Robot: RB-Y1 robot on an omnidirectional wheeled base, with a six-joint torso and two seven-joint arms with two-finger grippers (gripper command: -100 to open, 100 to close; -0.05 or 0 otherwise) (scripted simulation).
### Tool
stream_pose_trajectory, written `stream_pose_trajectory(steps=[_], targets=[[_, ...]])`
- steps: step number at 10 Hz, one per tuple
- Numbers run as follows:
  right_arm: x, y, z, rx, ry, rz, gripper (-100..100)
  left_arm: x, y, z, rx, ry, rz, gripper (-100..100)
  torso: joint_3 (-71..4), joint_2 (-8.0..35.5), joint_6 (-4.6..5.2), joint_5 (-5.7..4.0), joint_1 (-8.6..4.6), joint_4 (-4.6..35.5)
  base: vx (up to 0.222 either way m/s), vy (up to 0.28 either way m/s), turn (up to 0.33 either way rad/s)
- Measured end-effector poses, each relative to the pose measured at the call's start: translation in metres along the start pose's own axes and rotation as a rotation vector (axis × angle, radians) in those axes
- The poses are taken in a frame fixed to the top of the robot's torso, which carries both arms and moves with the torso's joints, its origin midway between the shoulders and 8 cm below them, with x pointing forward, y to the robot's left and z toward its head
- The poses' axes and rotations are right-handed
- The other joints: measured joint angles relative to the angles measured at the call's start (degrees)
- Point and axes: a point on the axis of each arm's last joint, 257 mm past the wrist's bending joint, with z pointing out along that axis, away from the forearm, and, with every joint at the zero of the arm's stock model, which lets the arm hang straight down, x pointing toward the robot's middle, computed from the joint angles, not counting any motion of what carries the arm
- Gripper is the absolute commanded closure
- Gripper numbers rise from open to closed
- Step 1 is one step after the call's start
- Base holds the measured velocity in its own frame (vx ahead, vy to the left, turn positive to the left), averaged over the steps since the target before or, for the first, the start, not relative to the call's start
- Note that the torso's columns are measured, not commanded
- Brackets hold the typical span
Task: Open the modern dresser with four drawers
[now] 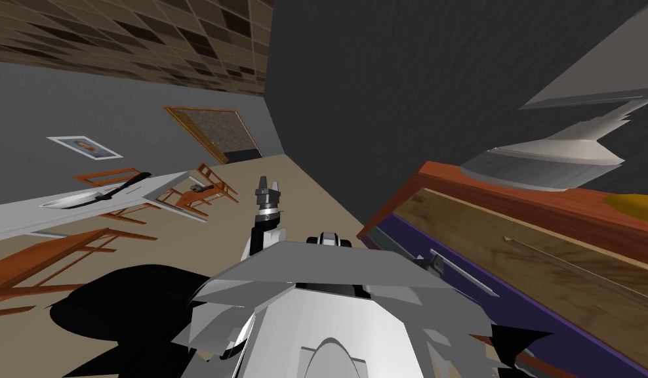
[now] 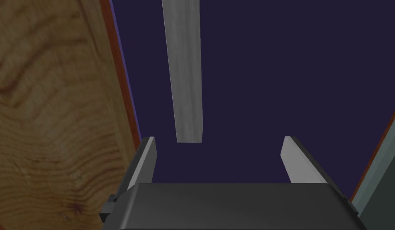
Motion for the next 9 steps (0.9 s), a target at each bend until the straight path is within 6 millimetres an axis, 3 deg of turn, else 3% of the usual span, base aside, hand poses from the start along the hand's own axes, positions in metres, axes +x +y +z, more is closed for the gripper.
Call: stream_pose_trajectory(steps=[2,3,9], targets=[[0.0033,-0.0057,0.0086,0.007,0.002,-0.003,-100,0.0,0.0,0.0,0.0,0.0,0.0,0,-0.04,-0.07,-0.01,-0.01,-0.09,-0.01,0.03,-0.015,0.029],[0.0035,-0.0058,0.0099,0.005,0.002,-0.004,100,0.0,0.0,0.0,0.0,0.0,0.0,0,-0.02,-0.03,0.01,-0.03,-0.05,-0.02,0.0,0.0,0.0],[0.0077,-0.0106,0.0096,0.007,-0.014,-0.002,100,0.0001,0.0,0.0,0.0,0.0,0.0,0,0.0,-0.01,0.0,-0.02,-0.07,0.0,-0.084,0.13,-0.032]])
